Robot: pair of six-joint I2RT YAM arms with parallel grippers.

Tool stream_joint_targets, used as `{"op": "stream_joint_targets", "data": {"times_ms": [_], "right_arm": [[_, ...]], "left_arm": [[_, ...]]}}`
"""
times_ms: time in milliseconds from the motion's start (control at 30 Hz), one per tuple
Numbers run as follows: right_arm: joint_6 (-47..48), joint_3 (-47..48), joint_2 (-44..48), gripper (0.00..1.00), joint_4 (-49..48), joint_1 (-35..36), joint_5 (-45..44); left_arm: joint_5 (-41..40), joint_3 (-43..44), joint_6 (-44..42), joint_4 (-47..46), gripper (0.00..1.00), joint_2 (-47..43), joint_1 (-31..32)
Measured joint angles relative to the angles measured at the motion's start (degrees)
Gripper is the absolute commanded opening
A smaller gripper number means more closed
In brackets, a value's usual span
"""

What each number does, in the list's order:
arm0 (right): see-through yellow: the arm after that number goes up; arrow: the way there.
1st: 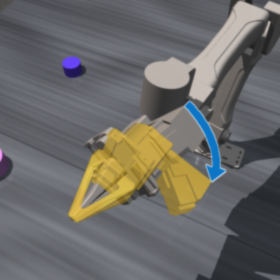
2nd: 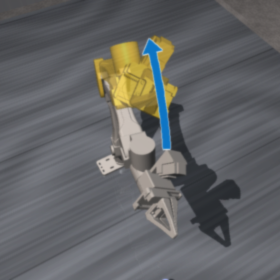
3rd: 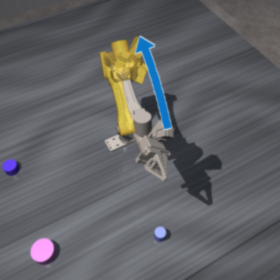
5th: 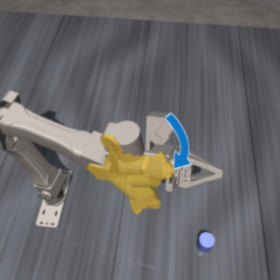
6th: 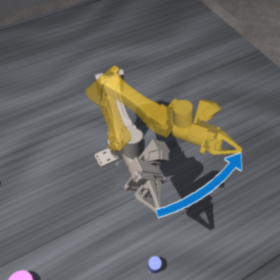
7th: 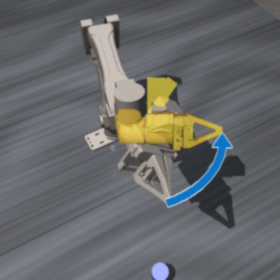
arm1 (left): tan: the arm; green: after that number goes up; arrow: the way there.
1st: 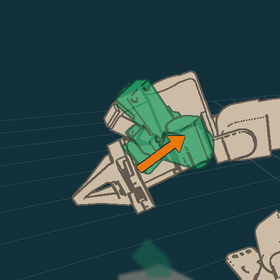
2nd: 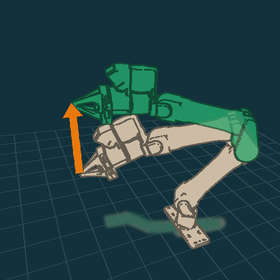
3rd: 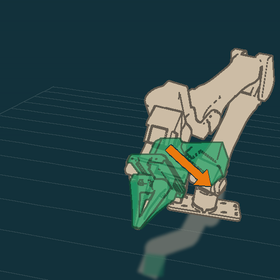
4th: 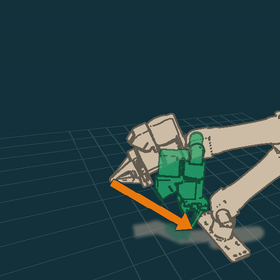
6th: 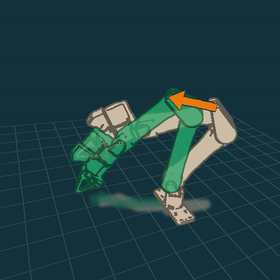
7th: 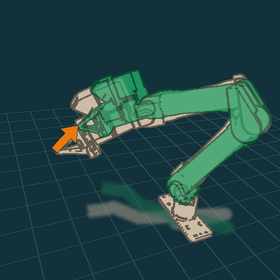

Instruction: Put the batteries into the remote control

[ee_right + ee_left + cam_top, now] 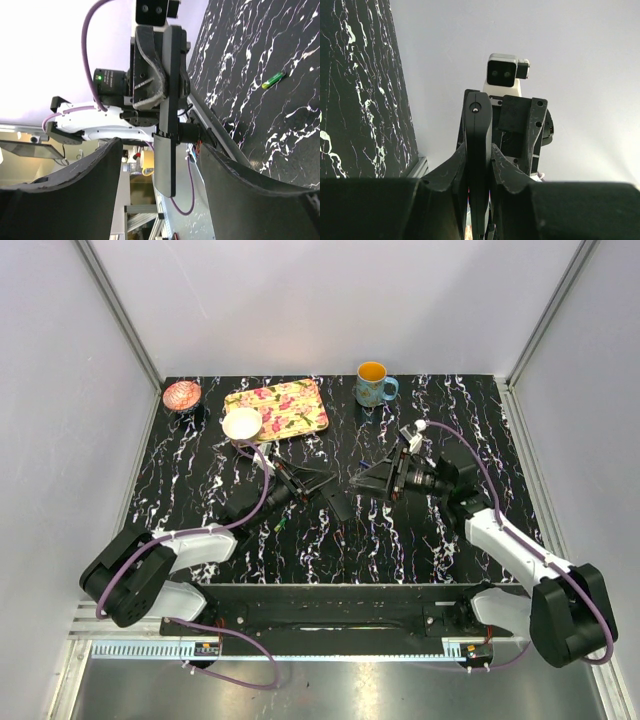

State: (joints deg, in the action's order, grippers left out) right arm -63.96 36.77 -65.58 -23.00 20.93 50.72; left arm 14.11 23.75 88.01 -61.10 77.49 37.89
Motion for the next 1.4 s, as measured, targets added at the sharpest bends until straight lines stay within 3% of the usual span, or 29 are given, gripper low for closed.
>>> {"op": "stream_joint_targets", "data": {"times_ms": [100,233,667,1200,1400], "right_arm": [[-0.63,-1.38,-0.61,0.81,-1.27,0.02,1.73],[-0.66,-1.64,-0.74,0.82,-1.38,0.0,3.28],[0.98,-1.66,-3.21,0.72,-0.76,2.23,7.34],[0.81,-1.51,-6.91,0.51,-2.54,4.48,7.37],[0.74,-1.31,-7.5,0.5,-2.64,5.09,7.34]], "left_arm": [[0.02,0.02,-0.07,0.2,0.0,0.0,0.0],[0.02,0.04,-0.11,0.24,0.0,0.0,0.0],[0.04,1.27,-0.74,1.22,0.0,0.17,0.0],[0.07,2.45,-1.22,1.51,0.0,0.63,0.2],[0.07,2.49,-1.6,1.97,0.0,0.72,0.35]]}}
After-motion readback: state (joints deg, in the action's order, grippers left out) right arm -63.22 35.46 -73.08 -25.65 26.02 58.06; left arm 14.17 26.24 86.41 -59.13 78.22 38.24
